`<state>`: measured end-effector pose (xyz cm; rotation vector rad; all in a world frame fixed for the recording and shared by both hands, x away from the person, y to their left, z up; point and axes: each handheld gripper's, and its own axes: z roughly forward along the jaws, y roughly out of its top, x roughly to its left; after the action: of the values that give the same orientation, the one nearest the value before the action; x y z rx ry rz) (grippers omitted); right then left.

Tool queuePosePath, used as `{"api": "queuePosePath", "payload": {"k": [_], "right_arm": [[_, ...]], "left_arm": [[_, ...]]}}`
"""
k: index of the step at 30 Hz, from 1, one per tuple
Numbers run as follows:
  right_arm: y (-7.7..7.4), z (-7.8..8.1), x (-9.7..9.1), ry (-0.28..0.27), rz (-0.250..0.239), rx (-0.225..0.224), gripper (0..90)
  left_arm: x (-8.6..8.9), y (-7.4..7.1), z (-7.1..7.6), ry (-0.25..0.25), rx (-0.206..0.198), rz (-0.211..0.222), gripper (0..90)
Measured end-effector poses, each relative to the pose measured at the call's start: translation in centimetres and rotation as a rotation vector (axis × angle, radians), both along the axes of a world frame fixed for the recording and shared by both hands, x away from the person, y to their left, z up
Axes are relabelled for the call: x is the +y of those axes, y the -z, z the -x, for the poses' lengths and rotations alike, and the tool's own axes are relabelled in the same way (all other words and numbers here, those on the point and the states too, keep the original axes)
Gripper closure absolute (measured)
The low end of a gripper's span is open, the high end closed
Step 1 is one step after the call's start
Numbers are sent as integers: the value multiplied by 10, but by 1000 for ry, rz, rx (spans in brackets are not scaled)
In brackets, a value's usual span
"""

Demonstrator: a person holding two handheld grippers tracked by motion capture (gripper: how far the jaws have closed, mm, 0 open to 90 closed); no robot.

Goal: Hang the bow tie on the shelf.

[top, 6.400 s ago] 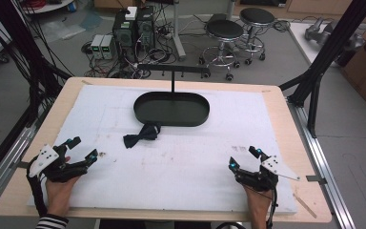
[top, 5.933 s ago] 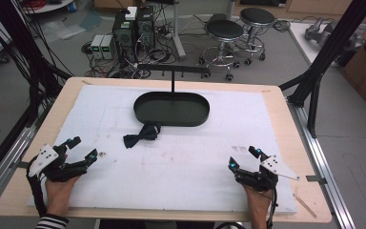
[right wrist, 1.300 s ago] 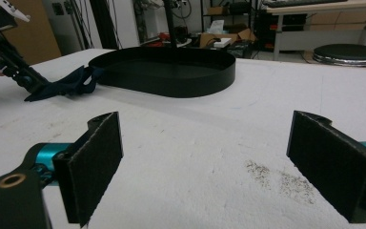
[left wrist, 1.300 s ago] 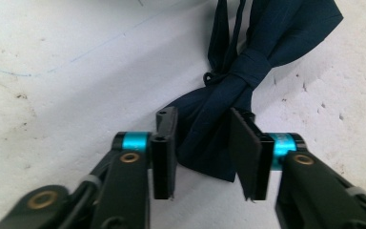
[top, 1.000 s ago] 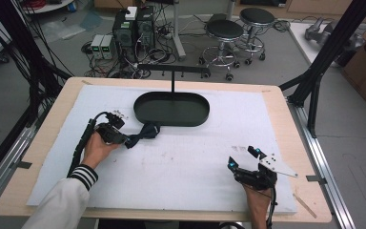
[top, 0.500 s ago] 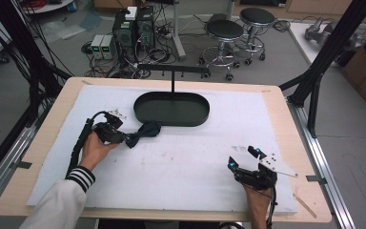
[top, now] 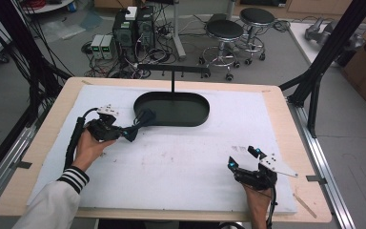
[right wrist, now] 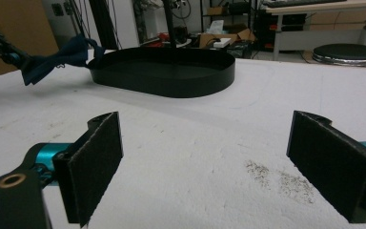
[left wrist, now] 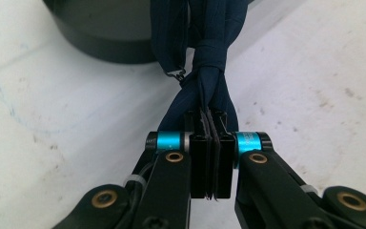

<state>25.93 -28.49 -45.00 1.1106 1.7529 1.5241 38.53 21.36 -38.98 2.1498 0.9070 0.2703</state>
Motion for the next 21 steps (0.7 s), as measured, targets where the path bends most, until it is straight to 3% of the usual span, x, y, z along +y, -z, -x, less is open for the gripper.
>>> {"api": "queuePosePath", "payload": {"k": [7, 9, 17, 21], "right_arm": [[0, 0, 0, 0, 2, 1, 108], [0, 0, 0, 0, -1, 1, 108], [0, 0, 0, 0, -2, 3, 108], [0, 0, 0, 0, -4, 6, 108]], "left_arm": [[0, -12, 3, 13, -64, 37, 883], [1, -19, 3, 10, -103, 62, 883], [-3, -33, 2, 21, -170, 69, 883], [-10, -47, -1, 33, -229, 89, 883]]}}
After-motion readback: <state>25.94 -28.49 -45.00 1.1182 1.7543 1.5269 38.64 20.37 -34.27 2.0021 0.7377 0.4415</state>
